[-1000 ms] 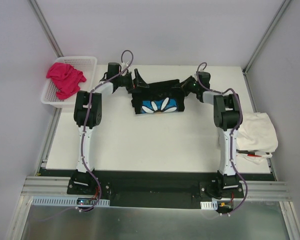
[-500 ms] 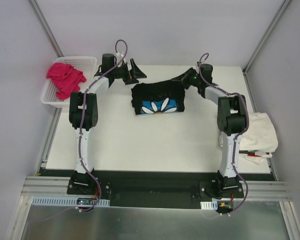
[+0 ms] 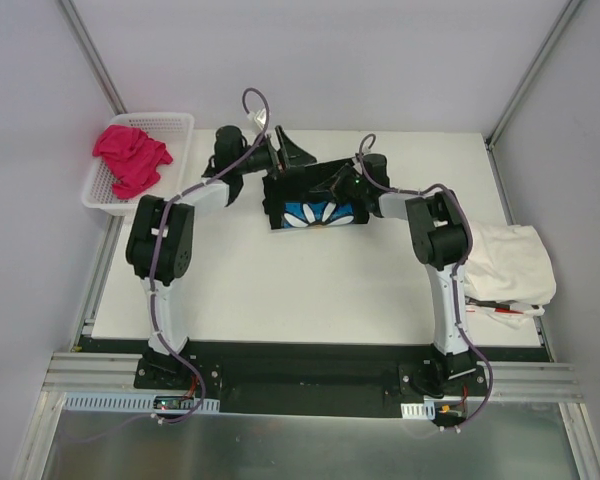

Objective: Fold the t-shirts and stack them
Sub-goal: Smooth out wrinkles on the folded tshirt

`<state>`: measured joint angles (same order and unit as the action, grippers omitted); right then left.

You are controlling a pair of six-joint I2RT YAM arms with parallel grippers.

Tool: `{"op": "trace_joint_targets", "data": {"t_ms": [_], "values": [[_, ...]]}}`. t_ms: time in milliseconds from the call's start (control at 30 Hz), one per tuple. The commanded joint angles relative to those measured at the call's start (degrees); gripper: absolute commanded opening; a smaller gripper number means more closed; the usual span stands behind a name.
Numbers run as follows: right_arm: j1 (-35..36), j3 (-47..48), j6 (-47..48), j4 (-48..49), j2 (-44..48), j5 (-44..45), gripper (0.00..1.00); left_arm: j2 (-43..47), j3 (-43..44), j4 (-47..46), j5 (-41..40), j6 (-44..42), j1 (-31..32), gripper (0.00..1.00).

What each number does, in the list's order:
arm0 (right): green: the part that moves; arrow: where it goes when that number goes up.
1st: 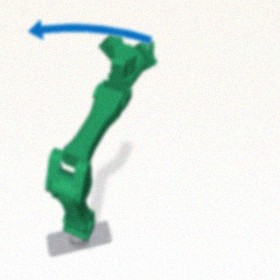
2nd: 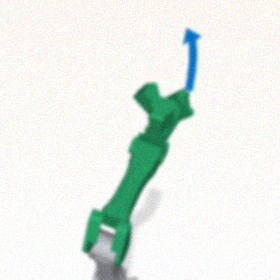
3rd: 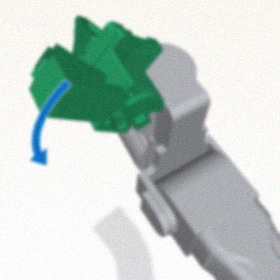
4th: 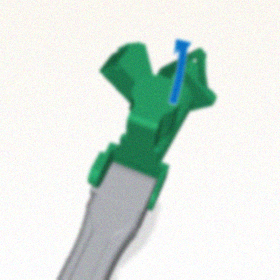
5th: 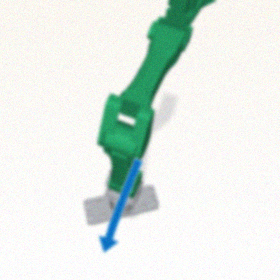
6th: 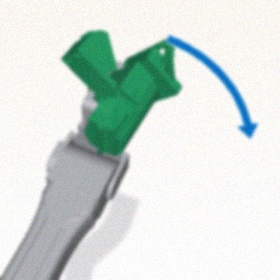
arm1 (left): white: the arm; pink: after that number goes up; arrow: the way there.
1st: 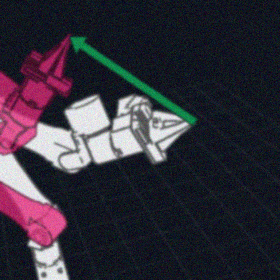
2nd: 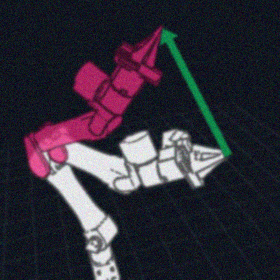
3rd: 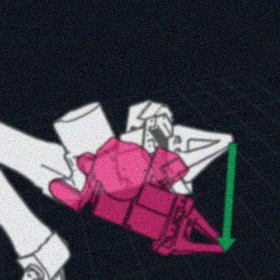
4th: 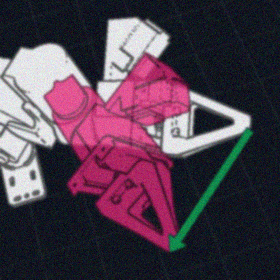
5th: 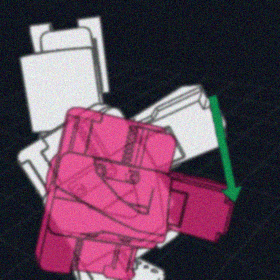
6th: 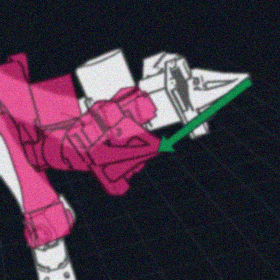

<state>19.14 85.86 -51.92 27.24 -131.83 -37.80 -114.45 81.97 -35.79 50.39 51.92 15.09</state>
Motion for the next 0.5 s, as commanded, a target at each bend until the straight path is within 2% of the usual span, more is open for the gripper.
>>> {"op": "trace_joint_targets", "data": {"t_ms": [0,67,167,333,467], "values": [[-2.26,1.32,-4.76,4.75,-2.46,-1.05,0.01,-7.26,-5.33,-19.2,0.05,13.71,0.2,0.99],[-3.22,0.97,-5.47,5.1,-2.99,-0.87,0.01,-10.87,-6.82,-25.88,-0.38,18.97,0.46,0.99],[-4.02,-0.34,-7.75,6.85,-2.99,-0.78,0.01,-14.3,-7.53,-30.73,-1.17,22.86,1.34,0.99],[-4.81,-2.1,-9.42,7.47,-2.38,-0.79,0.01,-16.32,-8.23,-31.45,-1.61,23.05,1.87,0.99],[-5.42,-3.95,-9.6,8.79,-1.5,-0.96,0.04,-16.94,-9.99,-32.59,-1.52,22.7,1.87,0.99]]}}
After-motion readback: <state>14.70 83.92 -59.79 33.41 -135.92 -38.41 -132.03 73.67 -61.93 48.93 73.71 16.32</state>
